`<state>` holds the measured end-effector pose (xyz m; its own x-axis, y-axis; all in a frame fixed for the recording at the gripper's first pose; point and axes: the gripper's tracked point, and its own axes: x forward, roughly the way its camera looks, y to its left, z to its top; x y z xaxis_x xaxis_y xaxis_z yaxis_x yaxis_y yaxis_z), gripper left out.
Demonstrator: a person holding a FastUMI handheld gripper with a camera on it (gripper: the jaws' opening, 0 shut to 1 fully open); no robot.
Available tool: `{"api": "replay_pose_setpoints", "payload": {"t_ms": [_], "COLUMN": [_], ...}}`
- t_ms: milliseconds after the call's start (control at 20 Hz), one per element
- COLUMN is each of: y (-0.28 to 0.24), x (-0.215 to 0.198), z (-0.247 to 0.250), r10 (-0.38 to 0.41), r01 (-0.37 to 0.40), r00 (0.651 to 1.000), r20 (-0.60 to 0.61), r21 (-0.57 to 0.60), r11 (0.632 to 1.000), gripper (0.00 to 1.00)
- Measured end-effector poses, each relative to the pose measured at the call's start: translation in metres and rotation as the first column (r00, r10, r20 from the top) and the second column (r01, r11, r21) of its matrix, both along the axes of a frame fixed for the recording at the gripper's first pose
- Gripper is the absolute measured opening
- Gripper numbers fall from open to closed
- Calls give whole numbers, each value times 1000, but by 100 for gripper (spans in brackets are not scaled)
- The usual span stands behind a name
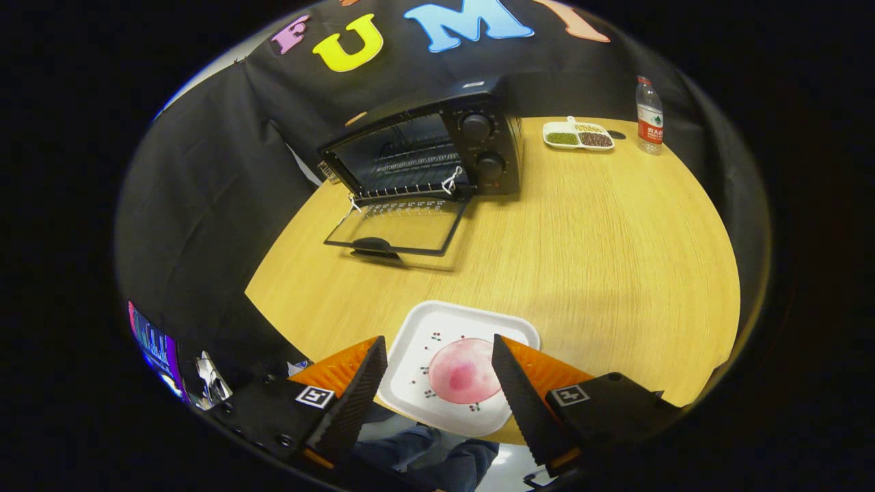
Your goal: Open the toaster oven, put the food inside, and close the toaster oven door.
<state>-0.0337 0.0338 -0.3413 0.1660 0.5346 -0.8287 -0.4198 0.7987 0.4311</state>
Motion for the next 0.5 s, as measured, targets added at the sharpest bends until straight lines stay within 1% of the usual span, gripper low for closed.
{"api": "replay_pose_setpoints", "payload": {"t_ms": [300,500], "y": [-28,-36], "x": [-6,-9], "z": [-30,-45], "r10": [57,53], "r01": [-61,-60], "r00": [993,979], "r20": [-108,-197], "r21": [-33,-31], "r11": [998,998], "gripper": [99,96]}}
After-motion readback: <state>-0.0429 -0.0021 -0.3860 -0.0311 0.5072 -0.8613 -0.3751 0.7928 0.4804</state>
